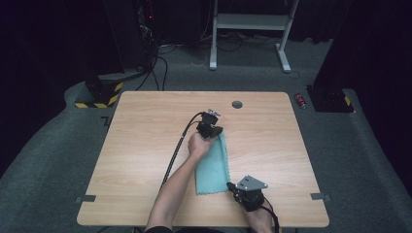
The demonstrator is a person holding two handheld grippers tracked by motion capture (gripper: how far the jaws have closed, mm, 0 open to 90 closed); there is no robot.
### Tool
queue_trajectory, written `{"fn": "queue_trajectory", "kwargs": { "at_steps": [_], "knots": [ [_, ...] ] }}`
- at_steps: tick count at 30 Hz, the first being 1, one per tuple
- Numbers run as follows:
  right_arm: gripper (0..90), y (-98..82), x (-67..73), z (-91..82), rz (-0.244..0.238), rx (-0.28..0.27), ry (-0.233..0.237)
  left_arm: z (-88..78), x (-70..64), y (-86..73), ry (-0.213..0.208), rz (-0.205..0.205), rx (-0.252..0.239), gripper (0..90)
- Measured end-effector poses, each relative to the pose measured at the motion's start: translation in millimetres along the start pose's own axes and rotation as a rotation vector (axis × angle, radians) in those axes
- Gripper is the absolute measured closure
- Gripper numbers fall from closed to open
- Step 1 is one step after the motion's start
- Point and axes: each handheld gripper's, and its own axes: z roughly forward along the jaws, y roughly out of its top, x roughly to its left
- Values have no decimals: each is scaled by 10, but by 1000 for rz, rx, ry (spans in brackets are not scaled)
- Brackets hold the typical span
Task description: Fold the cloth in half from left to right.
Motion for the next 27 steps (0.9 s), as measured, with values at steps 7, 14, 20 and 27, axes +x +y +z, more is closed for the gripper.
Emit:
{"fn": "queue_trajectory", "kwargs": {
  "at_steps": [7, 14, 20, 27],
  "knots": [
    [900, 0, -22, -10, 10, 3, -6, 55, -39, 35, 3, 11, 8, 900],
    [900, -29, -45, 9, 19, 20, -14, 142, -76, 27, 17, 30, 25, 898],
    [855, -26, -60, 20, 25, 36, -9, 156, -53, 19, 33, 28, 25, 855],
    [687, -46, -89, -9, 41, 25, -17, 66, 33, 0, 86, 19, 24, 604]
  ]
}}
